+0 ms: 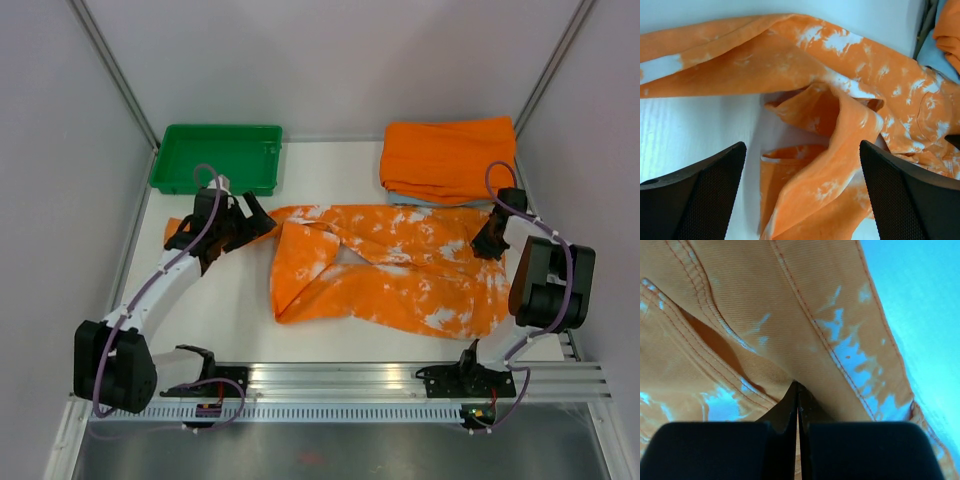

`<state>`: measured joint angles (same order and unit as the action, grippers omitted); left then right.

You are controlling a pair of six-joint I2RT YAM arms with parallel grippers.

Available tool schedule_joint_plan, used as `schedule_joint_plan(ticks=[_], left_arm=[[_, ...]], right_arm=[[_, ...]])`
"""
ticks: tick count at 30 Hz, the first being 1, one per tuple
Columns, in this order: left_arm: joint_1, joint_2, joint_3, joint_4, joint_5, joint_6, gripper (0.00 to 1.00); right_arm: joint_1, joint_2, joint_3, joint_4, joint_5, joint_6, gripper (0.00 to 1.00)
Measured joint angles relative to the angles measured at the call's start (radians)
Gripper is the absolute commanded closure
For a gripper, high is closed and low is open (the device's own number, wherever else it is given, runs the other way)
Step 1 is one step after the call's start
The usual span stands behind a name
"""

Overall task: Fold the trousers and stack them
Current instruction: Flatten the trousers out

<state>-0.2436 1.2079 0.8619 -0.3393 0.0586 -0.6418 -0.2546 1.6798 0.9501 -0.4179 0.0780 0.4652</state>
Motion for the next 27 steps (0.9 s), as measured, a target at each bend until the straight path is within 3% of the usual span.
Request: schedule_joint_plan(ticks=[4,10,13,15,16,17,18,23,27], left_arm=[[-0.021,0.059,-0.016,0.084,0.053,-0.008,0.0],[-0.157,0.166,0.013,0.087,0.032,-0.004,0.02],[-0.211,0.192,0.012,0.089,0.018,-0.004,0.1],[-0.228,0.206,0.012,0.097,0.0,-0.005,0.26],[-0.232,0.217,0.012,0.105,-0.009,-0.003,0.44],[-0.235,0.23,0.012,0.114,-0.021,-0.007,0.81],[-0.236,0.246,0.012,0.118,-0.034,-0.014,0.95],[-0.241,0.285,0.002,0.097,-0.104,-0.079,0.98],[-0.266,0.143,-0.048,-0.011,-0.243,-0.196,0.98]], right_arm=[[-0.018,0.007,0.027,-0.018,0.019,-0.035,1.0],[0.111,-0.084,0.061,-0.087,0.025,-0.082,0.97],[0.187,-0.169,0.087,-0.113,0.009,-0.1,0.94],[0.221,-0.226,0.1,-0.118,-0.008,-0.109,0.93],[0.233,-0.251,0.103,-0.117,-0.019,-0.114,0.92],[0.245,-0.272,0.103,-0.116,-0.03,-0.117,0.92],[0.258,-0.288,0.103,-0.114,-0.036,-0.119,0.92],[0.306,-0.295,0.073,-0.072,-0.091,-0.122,0.93],[0.335,-0.256,0.031,-0.058,-0.127,-0.122,0.94]])
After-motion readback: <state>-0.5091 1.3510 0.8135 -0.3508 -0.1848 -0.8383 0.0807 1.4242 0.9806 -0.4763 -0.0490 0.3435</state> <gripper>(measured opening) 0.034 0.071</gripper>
